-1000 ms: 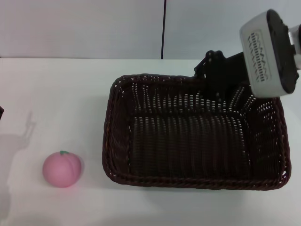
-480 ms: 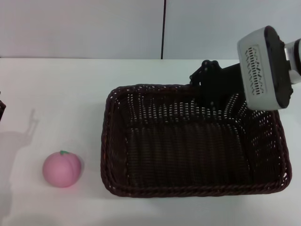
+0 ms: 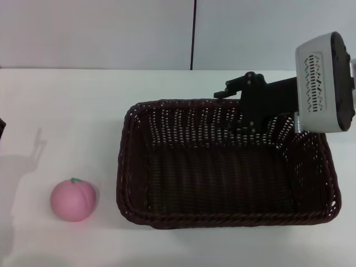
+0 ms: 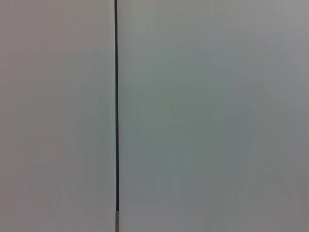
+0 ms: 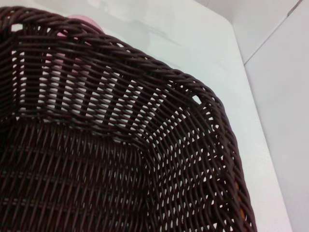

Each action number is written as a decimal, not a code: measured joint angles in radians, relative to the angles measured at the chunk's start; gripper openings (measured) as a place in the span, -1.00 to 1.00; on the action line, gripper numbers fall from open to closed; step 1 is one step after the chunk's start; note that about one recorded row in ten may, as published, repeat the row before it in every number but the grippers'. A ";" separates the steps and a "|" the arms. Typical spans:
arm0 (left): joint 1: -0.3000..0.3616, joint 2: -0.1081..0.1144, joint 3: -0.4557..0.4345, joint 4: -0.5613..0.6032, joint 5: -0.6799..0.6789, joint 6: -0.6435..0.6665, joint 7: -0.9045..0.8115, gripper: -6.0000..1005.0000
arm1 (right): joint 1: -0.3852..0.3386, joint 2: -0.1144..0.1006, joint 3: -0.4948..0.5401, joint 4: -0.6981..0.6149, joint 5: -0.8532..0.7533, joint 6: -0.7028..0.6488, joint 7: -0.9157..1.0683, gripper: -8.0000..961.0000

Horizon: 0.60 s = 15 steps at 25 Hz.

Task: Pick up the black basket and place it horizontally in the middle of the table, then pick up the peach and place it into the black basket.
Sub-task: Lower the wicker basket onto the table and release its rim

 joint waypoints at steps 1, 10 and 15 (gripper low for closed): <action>0.002 0.001 0.002 -0.001 0.001 0.001 -0.003 0.52 | -0.018 0.001 0.003 -0.016 0.032 -0.001 0.000 0.02; -0.020 0.013 0.081 0.118 0.050 0.061 -0.246 0.52 | -0.172 0.000 0.162 -0.142 0.411 -0.167 -0.006 0.34; -0.066 0.015 0.179 0.333 0.104 0.163 -0.490 0.51 | -0.305 0.002 0.254 -0.091 0.761 -0.262 -0.038 0.42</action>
